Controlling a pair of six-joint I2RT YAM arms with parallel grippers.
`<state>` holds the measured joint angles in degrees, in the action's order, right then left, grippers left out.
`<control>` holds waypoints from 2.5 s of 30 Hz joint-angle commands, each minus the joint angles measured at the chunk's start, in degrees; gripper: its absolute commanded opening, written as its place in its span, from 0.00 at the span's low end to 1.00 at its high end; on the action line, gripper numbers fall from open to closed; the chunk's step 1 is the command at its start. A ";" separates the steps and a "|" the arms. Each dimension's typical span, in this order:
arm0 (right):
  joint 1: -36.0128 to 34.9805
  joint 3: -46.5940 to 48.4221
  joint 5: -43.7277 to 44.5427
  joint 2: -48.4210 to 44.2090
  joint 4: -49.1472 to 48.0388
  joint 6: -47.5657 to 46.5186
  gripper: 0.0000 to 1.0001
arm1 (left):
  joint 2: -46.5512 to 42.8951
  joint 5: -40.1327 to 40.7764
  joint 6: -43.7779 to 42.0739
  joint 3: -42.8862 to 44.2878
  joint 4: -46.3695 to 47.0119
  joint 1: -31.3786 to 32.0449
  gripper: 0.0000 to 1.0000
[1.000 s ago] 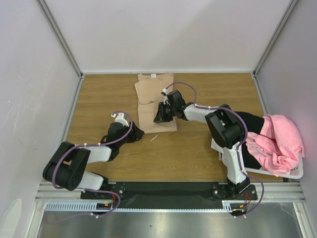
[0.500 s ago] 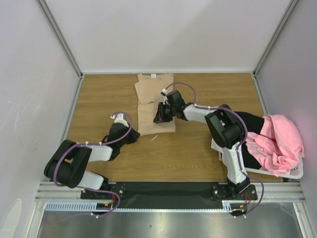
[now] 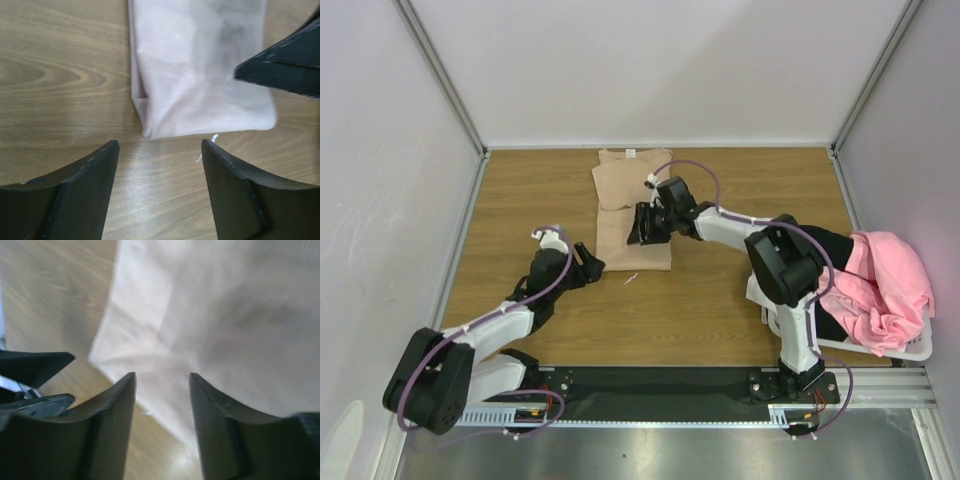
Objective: Fold and stack the t-shirts
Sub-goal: Fold the tshirt
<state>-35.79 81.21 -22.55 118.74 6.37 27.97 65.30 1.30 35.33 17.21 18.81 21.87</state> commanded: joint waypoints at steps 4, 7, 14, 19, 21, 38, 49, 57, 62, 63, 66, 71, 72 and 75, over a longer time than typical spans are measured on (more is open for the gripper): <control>1.42 -3.41 4.17 -14.66 5.14 -3.01 0.70 | -3.25 1.33 -1.85 0.98 -2.64 0.54 0.80; 2.91 -9.37 6.81 -19.24 5.93 -1.96 0.80 | 0.96 -0.85 -1.32 2.38 -0.71 0.63 0.81; 4.50 -23.97 8.84 -24.25 1.55 2.44 0.83 | 9.84 -4.02 0.70 6.69 0.96 0.46 0.77; 3.71 -28.56 7.78 -23.56 -3.90 5.25 0.77 | 11.60 -2.97 0.18 7.48 1.23 0.46 0.74; 3.36 -29.26 7.87 -23.29 -5.05 5.87 0.76 | 11.96 -2.88 -0.09 7.75 1.23 0.46 0.72; 2.48 -29.80 8.48 -17.84 -11.64 10.09 0.57 | 15.73 -3.58 0.26 7.66 2.46 -0.68 0.60; 2.48 -29.27 9.62 -16.26 -11.21 10.09 0.38 | 19.25 -7.01 -0.35 8.36 4.92 -2.18 0.39; 2.22 -29.88 9.45 -15.64 -11.03 10.27 0.00 | 19.53 -6.40 0.70 7.31 4.05 -2.01 0.00; 1.60 -34.09 9.72 -17.31 -10.42 10.27 0.00 | 15.74 -3.06 1.32 5.65 -1.05 1.24 0.00; 1.51 -34.71 9.71 -18.18 -10.15 10.61 0.00 | 15.13 -2.71 2.10 5.03 -2.19 1.86 0.00; 0.12 -38.12 10.67 -20.99 -9.71 10.97 0.00 | 11.97 -1.48 4.03 2.13 -4.56 3.53 0.00; -2.70 -42.09 13.40 -26.62 -6.64 10.71 0.00 | 3.55 0.09 5.01 -1.30 -10.62 5.20 0.00; -3.49 -43.58 13.84 -27.67 -6.55 10.79 0.00 | 2.13 0.63 5.45 -1.48 -12.46 5.72 0.00; -6.03 -47.26 14.46 -31.98 -4.18 12.02 0.00 | -5.25 2.83 7.29 -2.71 -18.36 9.23 0.00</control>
<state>-39.66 37.78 -11.16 90.21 -4.14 39.46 65.65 0.05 40.32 16.01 8.97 28.58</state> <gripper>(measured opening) 0.017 0.019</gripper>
